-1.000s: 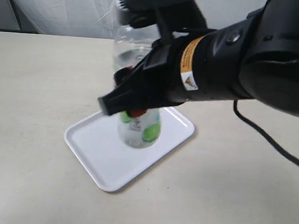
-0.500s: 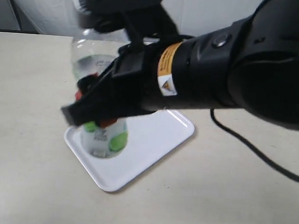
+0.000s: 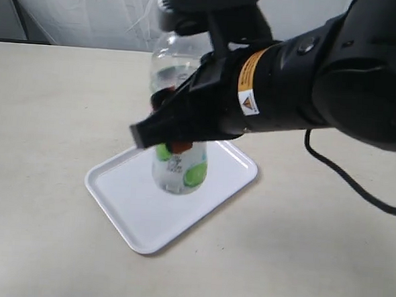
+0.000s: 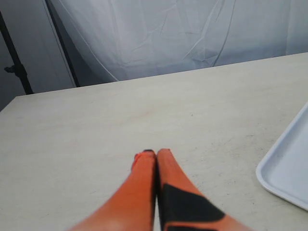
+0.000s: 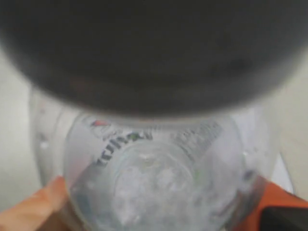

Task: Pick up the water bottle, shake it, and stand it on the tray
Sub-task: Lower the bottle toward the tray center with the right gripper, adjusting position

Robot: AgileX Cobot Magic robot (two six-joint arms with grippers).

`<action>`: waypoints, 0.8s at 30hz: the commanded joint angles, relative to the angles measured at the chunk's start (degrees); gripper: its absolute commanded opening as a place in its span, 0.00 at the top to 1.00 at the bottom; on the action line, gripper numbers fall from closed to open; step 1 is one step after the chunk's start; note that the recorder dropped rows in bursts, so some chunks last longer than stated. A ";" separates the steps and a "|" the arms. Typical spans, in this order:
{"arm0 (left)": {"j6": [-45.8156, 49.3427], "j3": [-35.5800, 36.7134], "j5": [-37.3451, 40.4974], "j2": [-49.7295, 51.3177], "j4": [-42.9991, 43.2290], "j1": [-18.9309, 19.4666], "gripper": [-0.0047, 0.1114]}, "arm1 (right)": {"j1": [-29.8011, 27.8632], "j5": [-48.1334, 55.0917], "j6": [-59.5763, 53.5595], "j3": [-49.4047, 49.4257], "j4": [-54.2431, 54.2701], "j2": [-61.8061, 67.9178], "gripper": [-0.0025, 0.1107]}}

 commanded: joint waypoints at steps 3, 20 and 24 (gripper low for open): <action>-0.03 0.21 -0.77 -0.26 -0.31 -0.02 0.96 | -2.17 1.50 4.93 -0.13 -8.84 0.61 0.99; -0.14 0.21 -0.77 -0.26 -0.08 -0.02 0.96 | 0.36 -2.24 -31.17 -0.15 20.44 1.90 0.99; -0.14 0.21 -0.77 -0.26 -0.08 -0.02 0.96 | -3.41 -1.75 -3.94 -0.15 4.72 2.28 0.99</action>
